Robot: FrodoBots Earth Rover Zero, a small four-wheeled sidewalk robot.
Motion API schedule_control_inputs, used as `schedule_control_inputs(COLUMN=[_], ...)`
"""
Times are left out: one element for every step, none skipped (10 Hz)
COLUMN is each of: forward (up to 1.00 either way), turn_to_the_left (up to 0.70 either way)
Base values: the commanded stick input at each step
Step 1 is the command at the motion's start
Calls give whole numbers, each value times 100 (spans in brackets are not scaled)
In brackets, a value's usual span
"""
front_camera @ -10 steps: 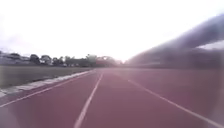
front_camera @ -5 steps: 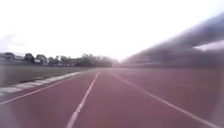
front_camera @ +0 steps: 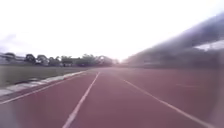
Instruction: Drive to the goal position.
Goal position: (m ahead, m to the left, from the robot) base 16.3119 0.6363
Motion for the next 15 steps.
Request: schedule_control_inputs(forward=[70, 70, 70, 70, 70, 70, 70, 70, 70, 70, 70, 70, 70, 70, 70], turn_to_the_left=[0, 0, 0, 0, 0, 0, 0, 0, 0, 0, 0, 0, 0, 0, 0])
